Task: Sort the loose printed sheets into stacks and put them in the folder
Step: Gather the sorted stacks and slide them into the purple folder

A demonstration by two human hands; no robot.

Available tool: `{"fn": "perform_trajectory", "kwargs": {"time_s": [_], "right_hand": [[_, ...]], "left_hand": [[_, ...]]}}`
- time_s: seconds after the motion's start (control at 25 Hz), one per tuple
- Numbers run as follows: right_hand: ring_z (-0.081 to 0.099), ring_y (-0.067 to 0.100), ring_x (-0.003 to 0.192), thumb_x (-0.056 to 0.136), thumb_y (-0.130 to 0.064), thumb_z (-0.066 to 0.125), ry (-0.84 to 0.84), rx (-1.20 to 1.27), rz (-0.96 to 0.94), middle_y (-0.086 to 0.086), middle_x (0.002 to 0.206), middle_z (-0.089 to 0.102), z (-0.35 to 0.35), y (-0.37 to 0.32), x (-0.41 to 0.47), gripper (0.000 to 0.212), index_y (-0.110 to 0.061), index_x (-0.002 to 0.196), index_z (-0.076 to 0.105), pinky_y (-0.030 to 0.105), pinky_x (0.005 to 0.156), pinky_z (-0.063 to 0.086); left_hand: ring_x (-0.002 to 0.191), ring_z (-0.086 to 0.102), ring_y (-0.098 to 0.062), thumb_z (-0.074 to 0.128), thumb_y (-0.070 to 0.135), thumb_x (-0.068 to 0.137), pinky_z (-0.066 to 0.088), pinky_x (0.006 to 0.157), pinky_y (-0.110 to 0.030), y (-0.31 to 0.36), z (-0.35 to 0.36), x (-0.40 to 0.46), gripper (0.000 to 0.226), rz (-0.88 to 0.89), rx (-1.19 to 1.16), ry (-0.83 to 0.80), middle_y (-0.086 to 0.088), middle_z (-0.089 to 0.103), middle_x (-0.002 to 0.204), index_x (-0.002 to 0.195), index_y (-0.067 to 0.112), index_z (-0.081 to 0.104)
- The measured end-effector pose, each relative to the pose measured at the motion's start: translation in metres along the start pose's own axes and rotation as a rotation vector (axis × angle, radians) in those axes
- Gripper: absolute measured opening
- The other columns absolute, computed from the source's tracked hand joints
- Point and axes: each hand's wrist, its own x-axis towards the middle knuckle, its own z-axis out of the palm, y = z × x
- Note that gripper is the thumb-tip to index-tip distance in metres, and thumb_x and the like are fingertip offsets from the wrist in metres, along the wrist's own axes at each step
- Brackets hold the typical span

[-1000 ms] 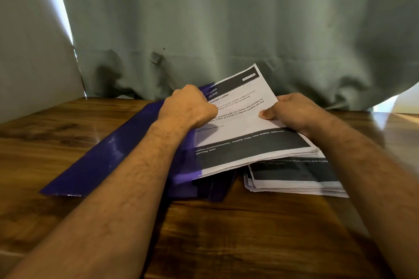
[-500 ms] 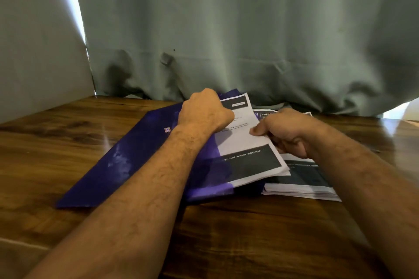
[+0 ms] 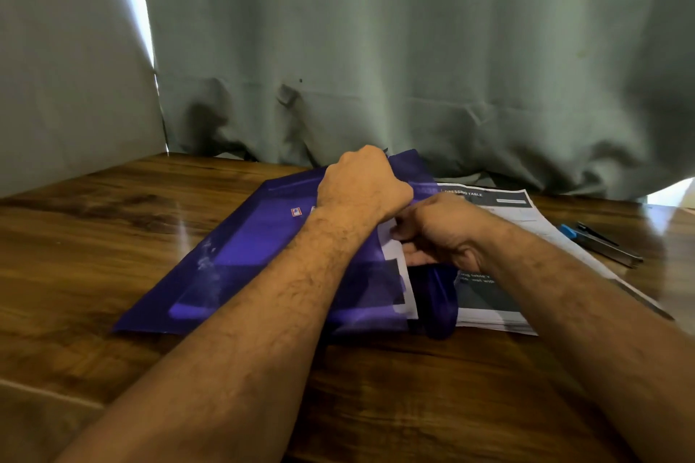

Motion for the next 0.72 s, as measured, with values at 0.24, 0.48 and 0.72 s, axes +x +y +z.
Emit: {"fn": "perform_trajectory", "kwargs": {"time_s": [0.24,0.48,0.72], "right_hand": [[0.064,0.010,0.048,0.086,0.019,0.034,-0.008,0.020,-0.160,0.003,0.055,0.064,0.023,0.009,0.005,0.036,-0.001,0.082,0.063,0.023,0.046,0.052],[0.065,0.008,0.050,0.087,0.015,0.045,0.055,-0.051,-0.223,-0.002,0.055,0.066,0.017,0.003,0.003,0.032,-0.007,0.075,0.066,0.022,0.048,0.052],[0.067,0.020,0.065,0.083,0.015,0.057,0.396,0.106,-0.400,0.010,0.075,0.071,-0.027,-0.003,0.000,0.028,-0.009,0.091,0.071,0.027,0.069,0.061]], "left_hand": [[0.107,0.061,-0.035,0.056,0.021,0.075,0.047,0.083,-0.034,0.003,0.001,-0.002,0.040,-0.003,-0.017,0.007,-0.011,0.067,0.117,0.112,0.015,0.068],[0.091,0.058,-0.033,0.058,0.035,0.069,0.042,0.072,-0.034,0.000,-0.002,-0.002,0.040,0.007,0.046,0.014,-0.010,0.068,0.107,0.103,0.017,0.069],[0.114,0.061,-0.035,0.060,0.032,0.075,0.043,0.079,-0.035,-0.014,0.000,0.000,0.050,0.026,0.290,-0.159,-0.010,0.065,0.127,0.124,0.023,0.066]]}}
